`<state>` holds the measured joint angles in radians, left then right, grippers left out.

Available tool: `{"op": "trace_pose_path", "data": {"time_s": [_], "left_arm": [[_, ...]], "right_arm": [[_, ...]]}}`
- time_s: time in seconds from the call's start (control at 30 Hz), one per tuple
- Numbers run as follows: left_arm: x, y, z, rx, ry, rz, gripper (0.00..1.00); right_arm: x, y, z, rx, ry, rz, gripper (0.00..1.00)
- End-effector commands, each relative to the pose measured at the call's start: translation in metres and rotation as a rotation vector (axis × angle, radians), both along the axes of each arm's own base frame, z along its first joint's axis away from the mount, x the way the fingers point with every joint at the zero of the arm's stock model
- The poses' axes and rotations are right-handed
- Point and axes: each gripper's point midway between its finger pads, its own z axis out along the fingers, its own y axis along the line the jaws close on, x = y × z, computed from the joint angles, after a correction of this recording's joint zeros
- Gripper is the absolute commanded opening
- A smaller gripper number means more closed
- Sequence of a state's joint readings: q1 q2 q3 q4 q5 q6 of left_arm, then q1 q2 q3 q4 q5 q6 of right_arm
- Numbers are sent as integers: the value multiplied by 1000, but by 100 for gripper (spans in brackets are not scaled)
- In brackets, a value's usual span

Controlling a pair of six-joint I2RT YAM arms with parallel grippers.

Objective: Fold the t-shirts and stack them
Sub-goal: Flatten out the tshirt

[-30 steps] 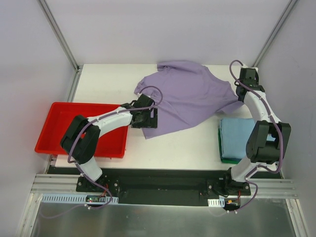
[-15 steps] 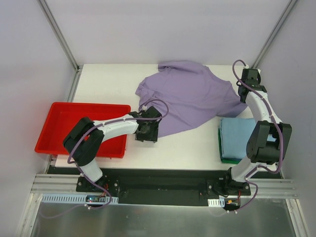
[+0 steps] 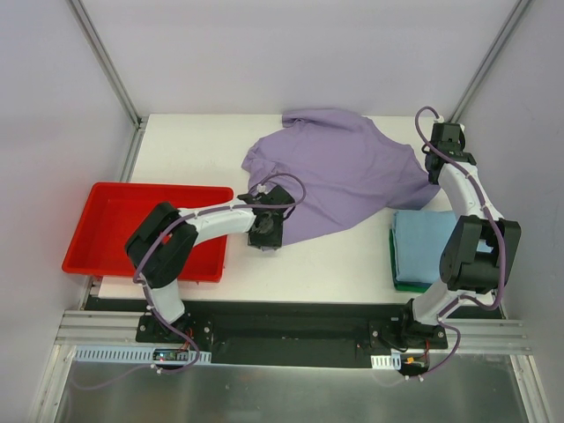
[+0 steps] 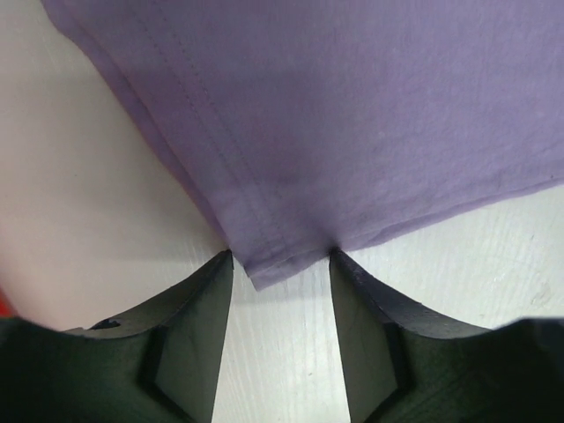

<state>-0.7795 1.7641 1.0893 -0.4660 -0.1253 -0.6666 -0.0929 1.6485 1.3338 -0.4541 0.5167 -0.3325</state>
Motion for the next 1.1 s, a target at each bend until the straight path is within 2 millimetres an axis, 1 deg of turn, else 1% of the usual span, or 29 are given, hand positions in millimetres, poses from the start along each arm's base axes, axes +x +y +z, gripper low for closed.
{"op": "trace_pose_path", "data": {"time_s": [0.0, 0.07, 0.1, 0.23, 0.33, 0.37, 0.43, 0.5, 0.53, 0.57, 0.6, 0.67, 0.7, 0.73, 0.8, 0.83, 0.87, 0.9, 0.93, 0.97, 1.07], "left_arm": [[2, 5, -17, 71, 11, 26, 44], [7, 2, -18, 75, 8, 18, 41], [8, 3, -20, 86, 10, 18, 38], [15, 4, -24, 122, -1, 19, 32], [19, 5, -26, 151, -1, 19, 14], [20, 5, -26, 154, -1, 16, 0], [22, 5, -20, 149, -14, 7, 0], [34, 2, -3, 132, -67, -1, 0], [44, 1, 14, 114, -115, -4, 0], [55, 2, 28, 106, -156, 3, 0], [67, 1, 51, 76, -214, 5, 0], [94, 6, 97, 19, -320, 38, 0], [110, 6, 130, -19, -390, 44, 0], [123, 9, 158, -47, -452, 54, 0], [140, 16, 216, -98, -575, 59, 0], [145, 19, 245, -124, -633, 56, 0], [147, 22, 272, -147, -690, 48, 0], [147, 24, 301, -162, -752, 28, 0], [145, 27, 326, -173, -806, 12, 0], [141, 31, 353, -193, -865, 0, 0], [123, 47, 424, -237, -1022, -15, 0]], "right_arm": [[2, 4, 11, 26, -58, -7, 1], [3, 4, 10, 27, -55, -4, 1], [2, 4, 10, 25, -55, -7, 1], [0, 2, 10, 10, -48, -9, 1], [-1, -3, 8, -16, -37, -24, 1], [-2, -3, 8, -16, -36, -24, 1], [1, 1, 6, 8, -37, -8, 1], [6, 7, 8, 35, -52, 17, 1], [8, 10, 10, 48, -56, 32, 1], [10, 12, 17, 52, -64, 40, 1], [12, 11, 24, 47, -72, 42, 1], [13, 11, 48, 37, -102, 38, 1], [14, 10, 66, 34, -136, 34, 1], [15, 11, 83, 36, -170, 35, 1], [15, 13, 127, 40, -268, 41, 1], [13, 15, 157, 40, -339, 49, 1], [10, 17, 177, 44, -386, 59, 1], [6, 19, 202, 43, -444, 66, 1], [0, 20, 223, 44, -499, 72, 1], [-8, 23, 247, 45, -560, 83, 1], [-35, 28, 312, 36, -773, 101, 1]]}}
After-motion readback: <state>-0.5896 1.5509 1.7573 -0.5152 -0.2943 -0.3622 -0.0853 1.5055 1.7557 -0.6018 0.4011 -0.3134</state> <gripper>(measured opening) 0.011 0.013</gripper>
